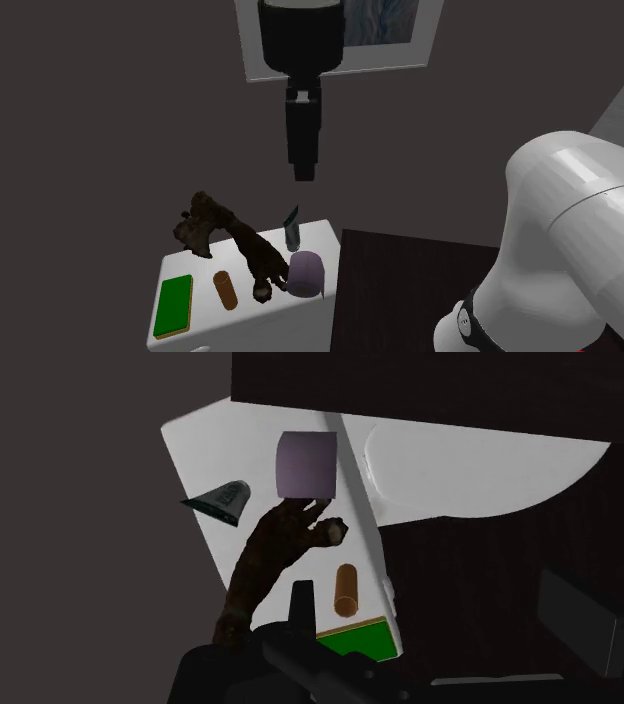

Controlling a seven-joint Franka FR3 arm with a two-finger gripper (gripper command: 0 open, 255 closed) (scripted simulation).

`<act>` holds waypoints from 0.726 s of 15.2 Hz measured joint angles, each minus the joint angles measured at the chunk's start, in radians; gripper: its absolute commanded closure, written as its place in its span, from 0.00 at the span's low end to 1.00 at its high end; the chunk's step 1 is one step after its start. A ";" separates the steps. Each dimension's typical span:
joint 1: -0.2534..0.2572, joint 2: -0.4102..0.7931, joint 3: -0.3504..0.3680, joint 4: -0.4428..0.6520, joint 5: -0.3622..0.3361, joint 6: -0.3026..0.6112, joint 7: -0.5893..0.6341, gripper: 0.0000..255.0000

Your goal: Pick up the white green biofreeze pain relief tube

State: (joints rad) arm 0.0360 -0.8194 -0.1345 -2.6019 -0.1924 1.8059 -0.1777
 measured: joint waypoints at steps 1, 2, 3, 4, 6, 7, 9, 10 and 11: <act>0.001 0.010 -0.024 -0.021 -0.016 0.035 -0.037 0.00; -0.002 0.012 -0.050 -0.050 -0.034 0.072 -0.075 0.00; -0.006 0.013 -0.079 -0.081 -0.054 0.110 -0.114 0.00; -0.007 0.026 -0.105 -0.096 -0.072 0.143 -0.152 0.00; -0.009 0.051 -0.157 -0.131 -0.105 0.212 -0.226 0.00; -0.008 0.071 -0.182 -0.142 -0.120 0.248 -0.262 0.00; -0.009 0.108 -0.239 -0.166 -0.153 0.320 -0.339 0.00; -0.008 0.138 -0.269 -0.180 -0.169 0.367 -0.376 0.00; -0.001 0.173 -0.298 -0.180 -0.179 0.409 -0.413 0.00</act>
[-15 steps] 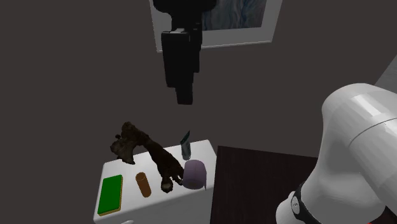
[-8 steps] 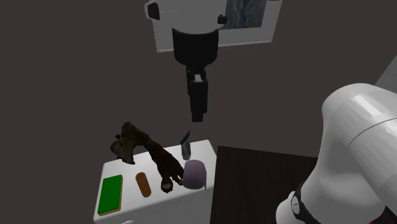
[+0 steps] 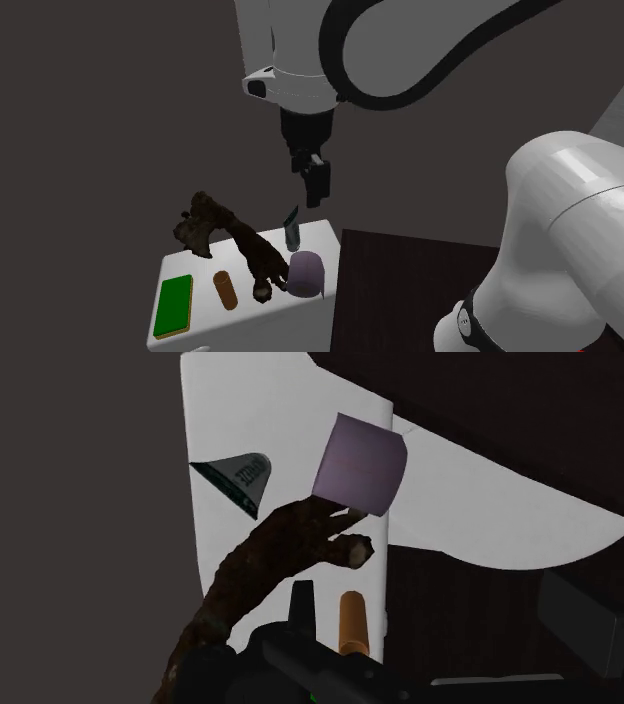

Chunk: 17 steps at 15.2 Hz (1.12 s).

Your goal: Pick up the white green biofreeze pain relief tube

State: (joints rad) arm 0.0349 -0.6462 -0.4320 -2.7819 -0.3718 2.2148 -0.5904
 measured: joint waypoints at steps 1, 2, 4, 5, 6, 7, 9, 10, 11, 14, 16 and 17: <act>0.002 0.043 -0.038 -0.005 -0.015 0.053 -0.044 0.00; 0.012 0.083 -0.068 -0.004 -0.022 0.098 -0.083 0.00; 0.043 0.171 -0.129 0.013 -0.019 0.178 -0.167 0.00; 0.056 0.216 -0.164 0.010 -0.017 0.230 -0.211 0.00; 0.081 0.269 -0.198 0.021 -0.003 0.277 -0.260 0.00; 0.099 0.309 -0.235 0.025 0.012 0.317 -0.316 0.00; 0.165 0.416 -0.315 0.049 0.087 0.402 -0.449 0.00; 0.202 0.468 -0.353 0.059 0.144 0.439 -0.528 0.00; 0.248 0.535 -0.394 0.070 0.229 0.484 -0.627 0.00; 0.296 0.756 -0.387 0.152 0.644 0.543 -1.033 0.00; 0.212 0.875 -0.275 0.219 0.858 0.555 -1.252 0.00; 0.176 0.905 -0.235 0.235 0.914 0.561 -1.315 0.00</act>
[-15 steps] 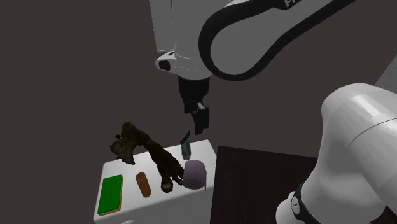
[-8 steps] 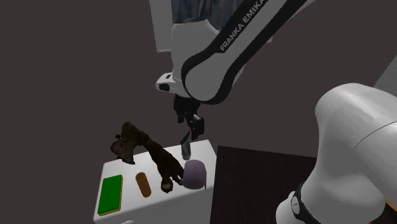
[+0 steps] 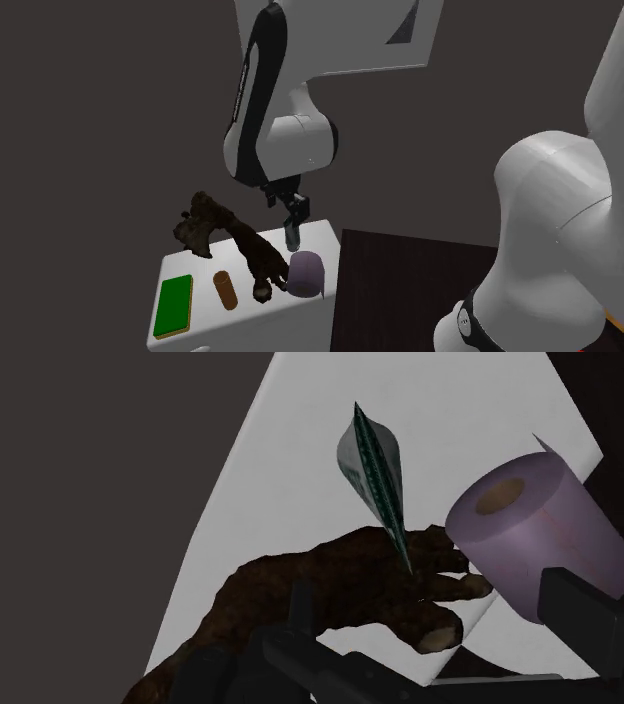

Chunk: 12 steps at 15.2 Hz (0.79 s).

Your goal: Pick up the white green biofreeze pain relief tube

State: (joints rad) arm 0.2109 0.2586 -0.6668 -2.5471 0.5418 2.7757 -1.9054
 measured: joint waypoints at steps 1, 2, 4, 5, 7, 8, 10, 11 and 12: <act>-0.029 0.027 0.035 0.013 0.045 0.007 -0.045 0.00; -0.055 0.051 0.068 0.024 0.085 0.017 -0.080 0.00; -0.088 0.081 0.109 0.035 0.135 0.031 -0.124 0.00; -0.107 0.100 0.132 0.044 0.163 0.039 -0.146 0.00; -0.146 0.134 0.179 0.056 0.218 0.059 -0.193 0.00; -0.158 0.146 0.193 0.063 0.234 0.063 -0.205 0.00; -0.165 0.154 0.202 0.067 0.245 0.067 -0.214 1.00; -0.167 0.155 0.204 0.068 0.247 0.067 -0.215 1.00; -0.167 0.156 0.205 0.068 0.248 0.068 -0.216 1.00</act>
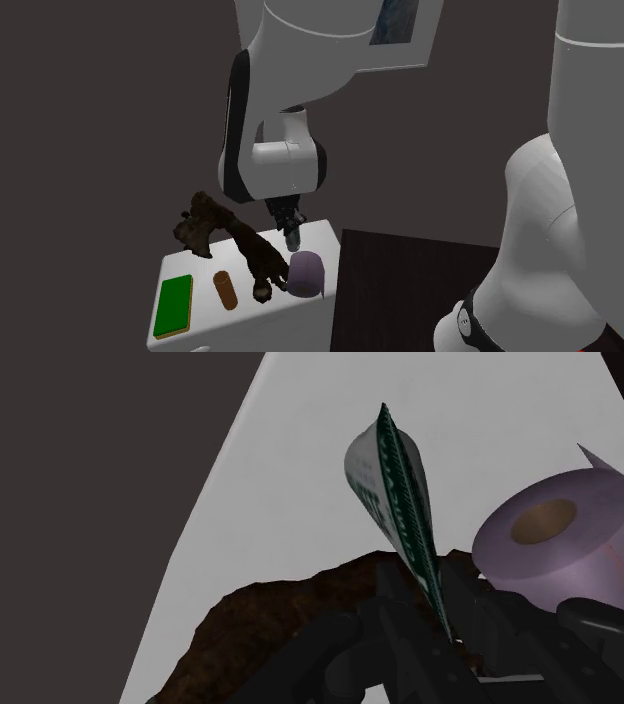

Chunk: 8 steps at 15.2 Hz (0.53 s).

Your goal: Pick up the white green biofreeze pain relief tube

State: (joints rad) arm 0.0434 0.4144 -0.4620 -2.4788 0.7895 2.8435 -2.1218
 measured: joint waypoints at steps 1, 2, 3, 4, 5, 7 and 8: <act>0.000 0.000 0.001 0.000 0.001 0.000 -0.001 1.00; -0.001 0.000 0.001 0.001 0.001 0.000 -0.001 1.00; -0.001 0.000 0.001 0.001 0.001 0.000 -0.001 1.00; -0.001 0.000 0.001 0.001 0.001 0.000 -0.001 1.00; -0.001 0.000 0.001 0.001 0.001 0.000 -0.001 1.00; 0.000 0.000 0.001 0.001 0.000 0.000 0.000 1.00; 0.007 -0.006 -0.009 -0.001 -0.010 -0.005 0.009 1.00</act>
State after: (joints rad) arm 0.0507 0.4081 -0.4711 -2.4801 0.7791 2.8388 -2.1131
